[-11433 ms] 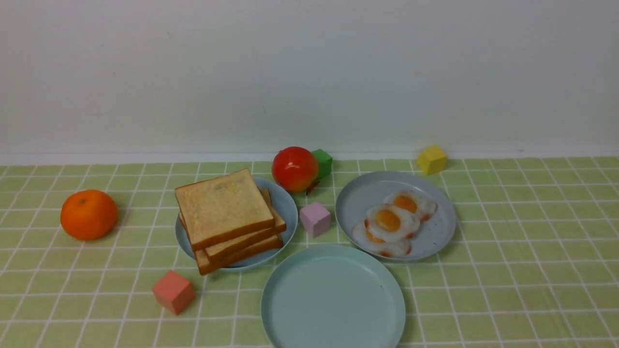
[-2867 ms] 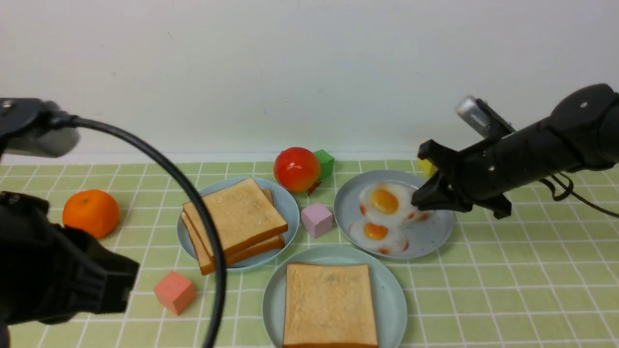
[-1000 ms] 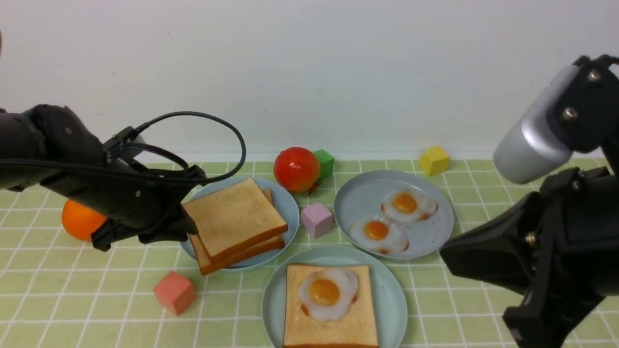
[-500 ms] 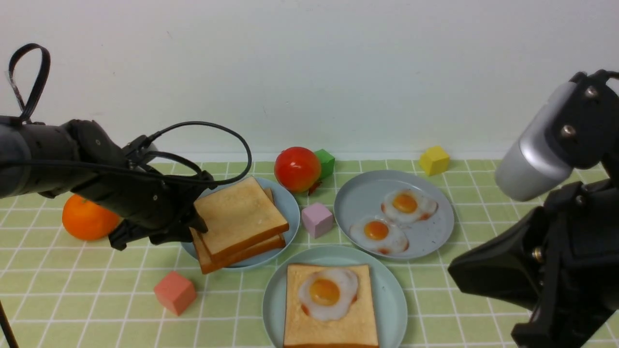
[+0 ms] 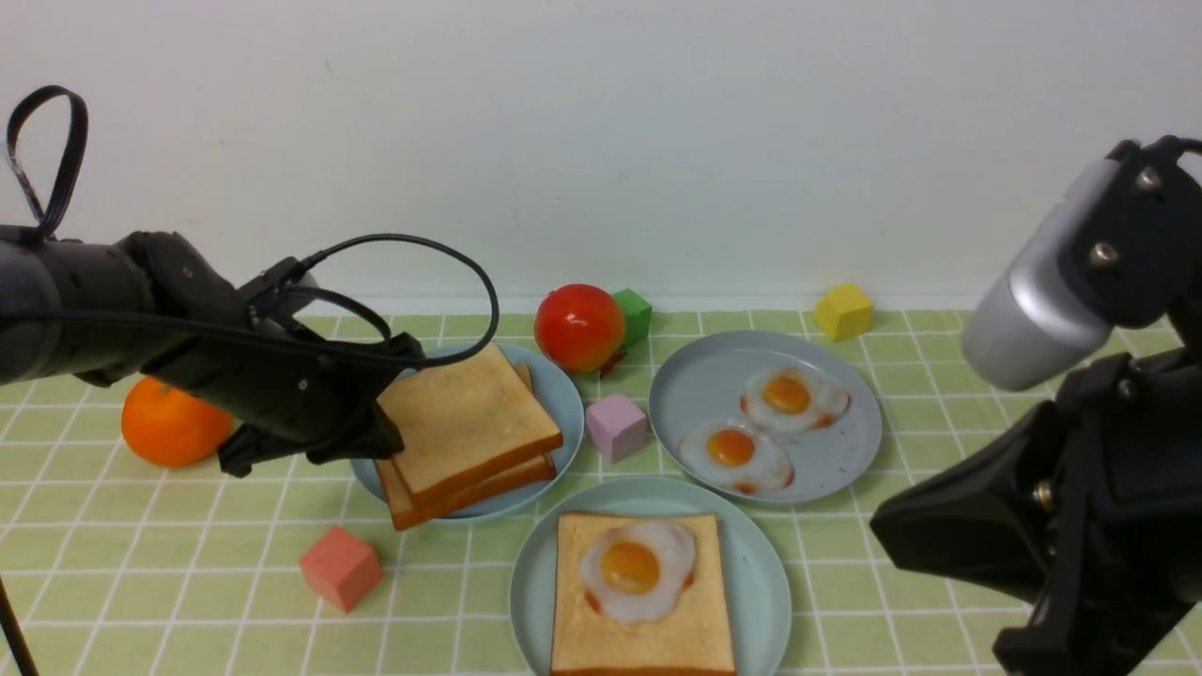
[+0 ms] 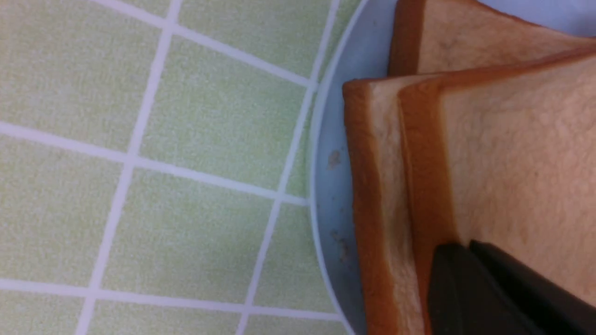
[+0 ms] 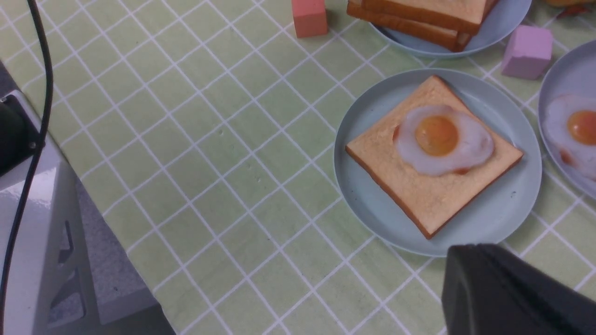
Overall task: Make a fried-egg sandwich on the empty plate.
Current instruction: Use the left arm to grab a slice of bread, then use the left arm to place a slice of bread on the fried egg in the middle
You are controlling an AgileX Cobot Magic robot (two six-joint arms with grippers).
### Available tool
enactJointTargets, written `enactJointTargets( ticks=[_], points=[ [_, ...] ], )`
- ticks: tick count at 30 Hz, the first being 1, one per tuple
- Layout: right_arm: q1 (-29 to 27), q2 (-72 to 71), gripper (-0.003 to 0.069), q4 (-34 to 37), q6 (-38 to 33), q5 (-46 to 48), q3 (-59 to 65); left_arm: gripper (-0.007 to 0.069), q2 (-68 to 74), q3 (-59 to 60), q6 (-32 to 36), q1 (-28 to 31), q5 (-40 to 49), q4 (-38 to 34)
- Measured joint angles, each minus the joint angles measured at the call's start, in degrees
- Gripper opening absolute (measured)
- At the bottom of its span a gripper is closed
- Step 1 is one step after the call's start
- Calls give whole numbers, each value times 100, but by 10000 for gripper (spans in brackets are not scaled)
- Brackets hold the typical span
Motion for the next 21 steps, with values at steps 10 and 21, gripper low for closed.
enactJointTargets(
  ticks=[10,21],
  points=[
    [0,-11,3,32,-1,29,0,-13,-467,0,318,6,137,-130],
    [0,-16,6,119,-1,-26,0,-13,-1343,717,2094,-193,672,-1971]
  ],
)
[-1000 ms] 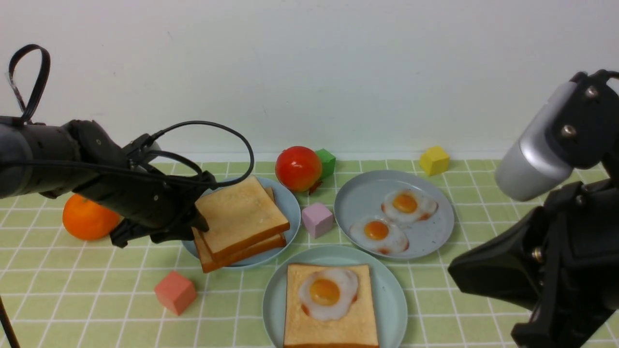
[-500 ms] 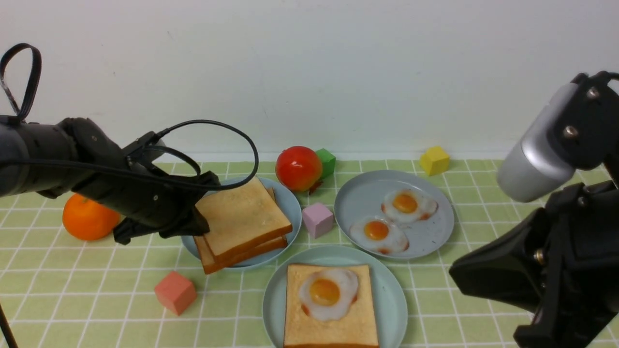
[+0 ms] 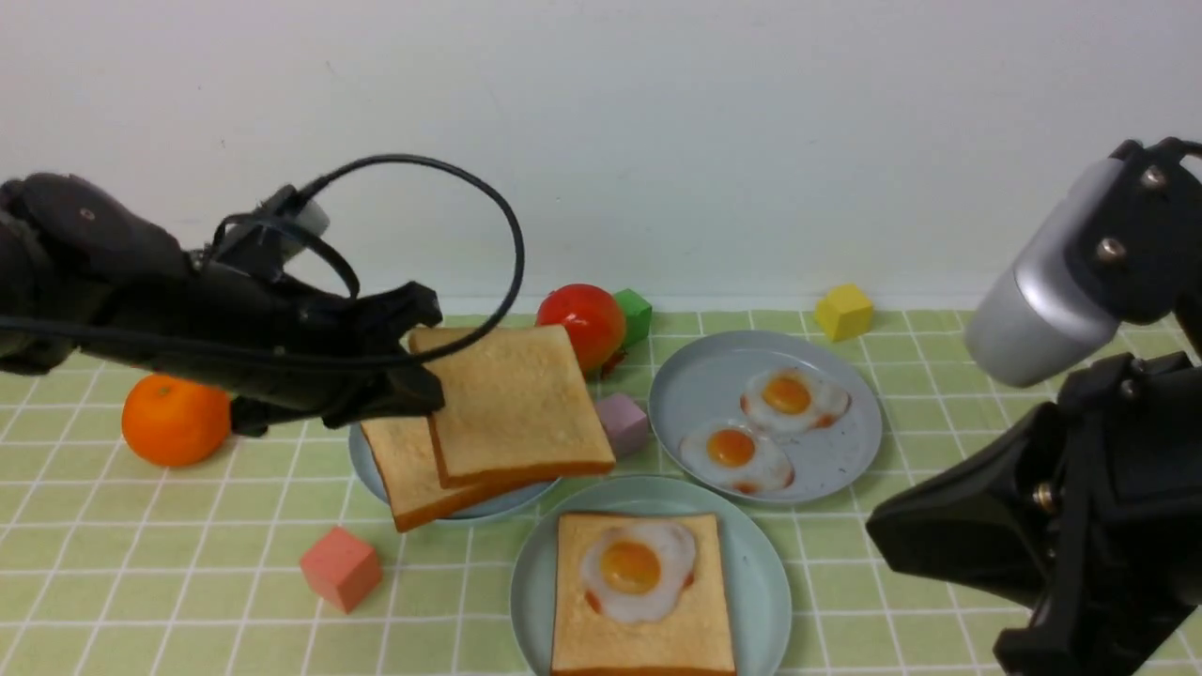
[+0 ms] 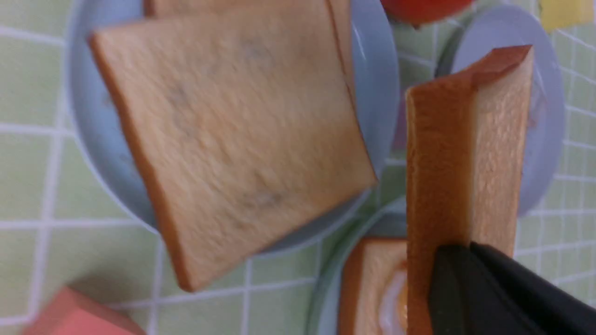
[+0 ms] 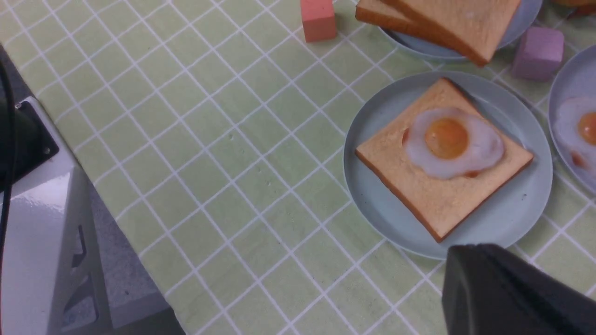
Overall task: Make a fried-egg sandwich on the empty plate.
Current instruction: Use the left arm to place a slice of bread on the fried egg in the middle
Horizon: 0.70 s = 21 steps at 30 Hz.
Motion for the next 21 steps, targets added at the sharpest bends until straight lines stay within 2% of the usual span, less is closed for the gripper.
enactJointTargets(
  ticks=[3,4,6,9,17,21],
  points=[
    [0,0,8,6,0,-40,0,-13,-17,458,826,-201,83,-937],
    [0,0,9,6,0,-39,0,-13,-20,491,887,-219,83,-1001],
    [0,0,13,8,0,-99,0,-13,-18,846,1738,-492,72,-1785],
    [0,0,16,8,0,-167,0,-13,99,951,2234,-700,65,-2210],
    [0,0,27,8,6,-173,0,-1,596,951,2451,-778,-168,-2243],
    [0,0,36,-100,417,-173,0,35,635,951,2451,-778,-149,-2202]
  ],
)
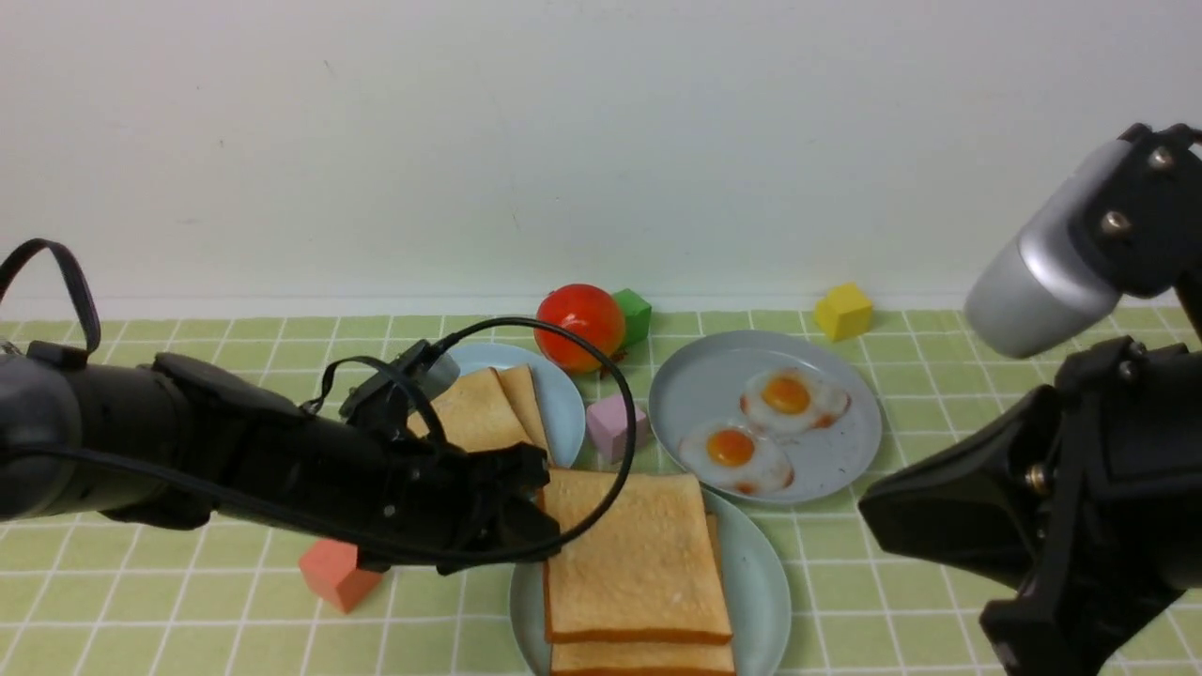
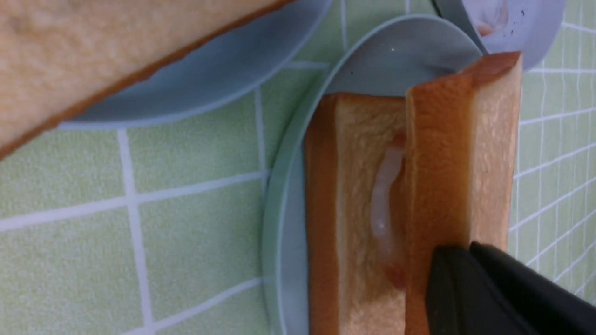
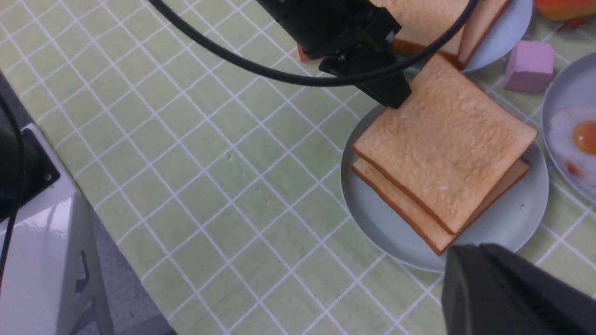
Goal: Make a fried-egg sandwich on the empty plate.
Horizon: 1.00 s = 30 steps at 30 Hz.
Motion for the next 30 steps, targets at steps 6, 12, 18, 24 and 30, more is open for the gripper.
enactJointTargets(
  ticks=[6,12,18,24,30],
  points=[
    [0,0,47,-450,982,6,0,192,-57,-25,-423,0,22,492],
    [0,-38,52,-619,1603,57,0,445,-624,-285,-1653,0,122,2124],
    [0,-525,58,-878,1852,-168,245,503,-1729,-470,-3019,0,559,3601],
    [0,-2229,66,-1575,2112,-1761,1993,379,-3763,-427,-4227,0,1546,5100],
    [0,-3629,78,-1823,2125,-3032,3479,84,-5607,398,-4466,0,1765,5344]
  ],
)
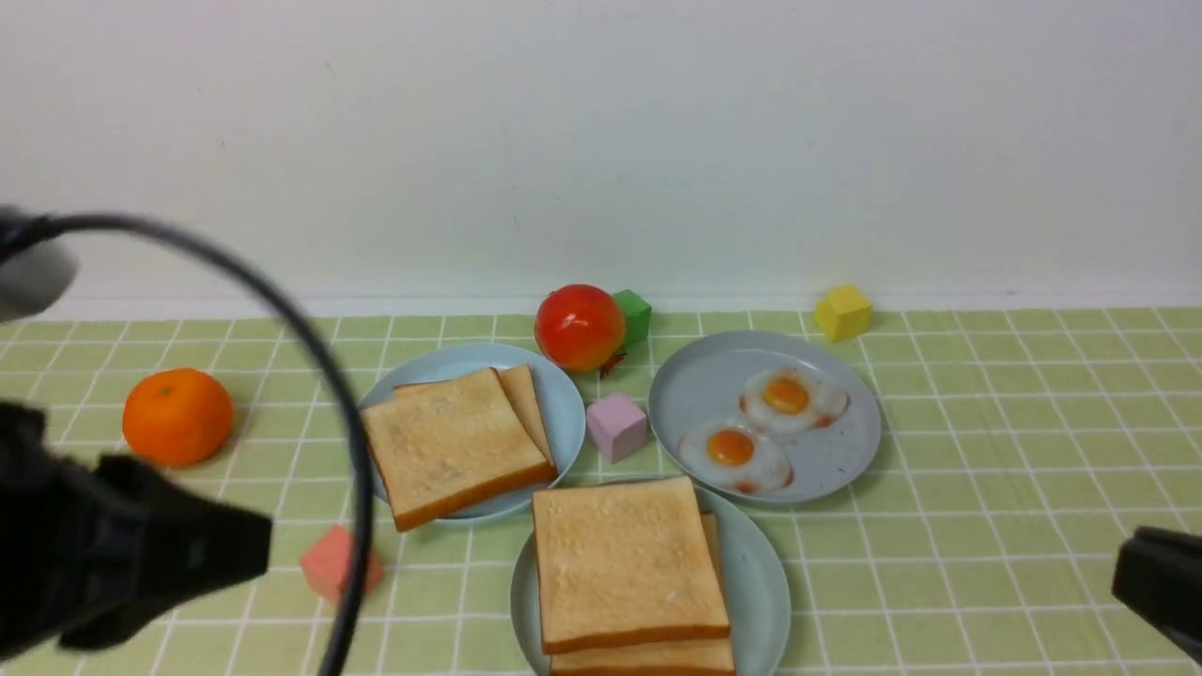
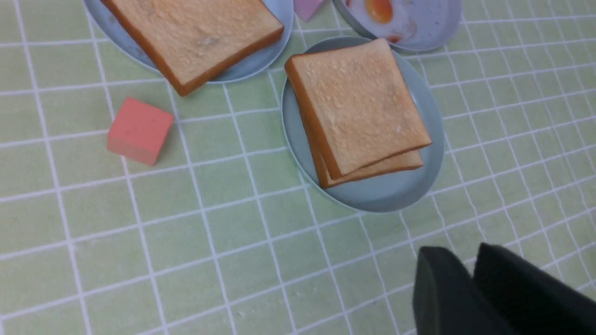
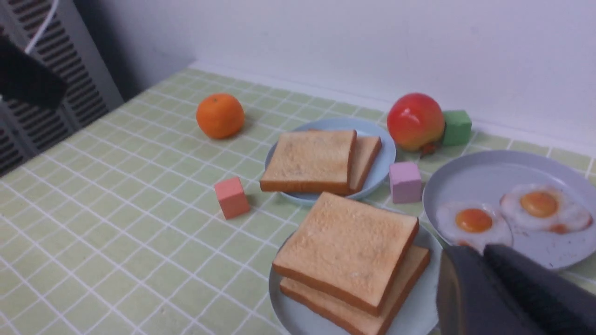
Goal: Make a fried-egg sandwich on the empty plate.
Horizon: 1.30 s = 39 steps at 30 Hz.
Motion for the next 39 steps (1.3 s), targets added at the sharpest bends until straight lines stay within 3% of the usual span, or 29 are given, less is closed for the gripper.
enactJointTargets(
  ticks=[1,3,10,25,30,35,39],
  points=[
    [0,-234,80,-35,0,-236,236,23,-397,210,-43,0,-83,0],
    [0,-434,82,-62,0,-472,442,-14,-771,507,-65,0,-216,9],
    [0,-878,87,-190,0,-1341,1078,-13,-2291,1311,-65,0,-994,116],
    [0,-884,108,-190,0,-1301,1341,-13,-2602,1445,-59,40,-1201,133],
    [0,-884,116,-190,0,-1293,1341,-13,-3544,2133,-4,622,-1686,1075],
    [0,-884,124,-190,0,-1282,1341,-13,-4343,3615,-926,1405,-2272,1955],
    [0,-884,130,-190,0,-1276,1341,-13,-4381,4541,-1256,1510,-2519,2336]
  ],
)
